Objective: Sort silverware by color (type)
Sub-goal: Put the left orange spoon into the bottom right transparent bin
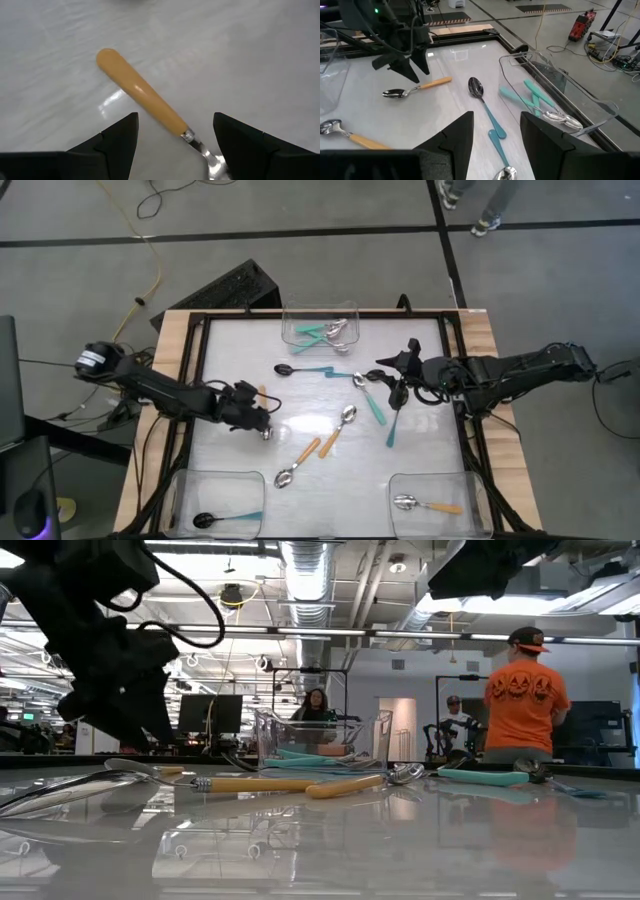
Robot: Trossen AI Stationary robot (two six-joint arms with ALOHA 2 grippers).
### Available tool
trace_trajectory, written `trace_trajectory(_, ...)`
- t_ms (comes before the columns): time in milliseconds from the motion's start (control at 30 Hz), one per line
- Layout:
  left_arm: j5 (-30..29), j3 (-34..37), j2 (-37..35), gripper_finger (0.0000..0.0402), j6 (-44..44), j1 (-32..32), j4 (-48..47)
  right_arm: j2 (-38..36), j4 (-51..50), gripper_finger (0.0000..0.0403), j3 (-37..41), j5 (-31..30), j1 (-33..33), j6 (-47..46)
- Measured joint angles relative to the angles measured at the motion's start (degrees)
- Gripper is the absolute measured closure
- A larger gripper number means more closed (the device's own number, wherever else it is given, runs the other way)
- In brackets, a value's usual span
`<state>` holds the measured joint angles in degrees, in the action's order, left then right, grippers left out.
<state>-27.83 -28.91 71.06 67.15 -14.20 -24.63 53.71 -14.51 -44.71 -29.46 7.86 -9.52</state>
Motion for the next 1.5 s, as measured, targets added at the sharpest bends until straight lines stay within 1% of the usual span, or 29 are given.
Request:
trace_trajectory(300, -0.5, 0.0, 7.0, 0.0159, 2.0, 0.0, 4.9, 0.0, -0.1, 0.0216, 0.0, 1.1, 0.0, -0.1)
trace_trajectory(467, -1.1, -0.3, 10.3, 0.0166, 3.8, 0.0, 5.3, 0.0, -0.1, 0.0216, 0.0, 1.1, 0.0, -0.1)
trace_trajectory(600, -1.5, -0.3, 12.5, 0.0199, 4.3, 0.0, 5.1, 0.0, 0.0, 0.0216, 0.0, 1.1, 0.0, -0.1)
trace_trajectory(967, -1.8, -2.5, 12.9, 0.0337, 0.2, 0.1, 2.4, 0.0, 0.0, 0.0216, 0.0, 1.1, 0.0, -0.1)
trace_trajectory(1067, -1.9, -2.6, 12.9, 0.0368, -1.0, 0.1, 2.7, 0.0, 0.0, 0.0216, 0.0, 1.1, 0.0, -0.1)
trace_trajectory(1100, -1.9, -2.6, 12.9, 0.0374, -1.3, 0.0, 2.7, 0.0, 0.0, 0.0216, 0.0, 1.1, 0.0, -0.1)
trace_trajectory(1300, -2.3, -2.5, 12.9, 0.0375, -3.7, 0.0, 4.7, 0.0, 0.0, 0.0216, 0.0, 1.1, 0.0, -0.2)
trace_trajectory(1500, -1.1, -2.5, 13.1, 0.0375, -7.4, -0.1, 11.5, 0.0, 0.0, 0.0216, 0.0, 1.1, 0.0, -0.4)
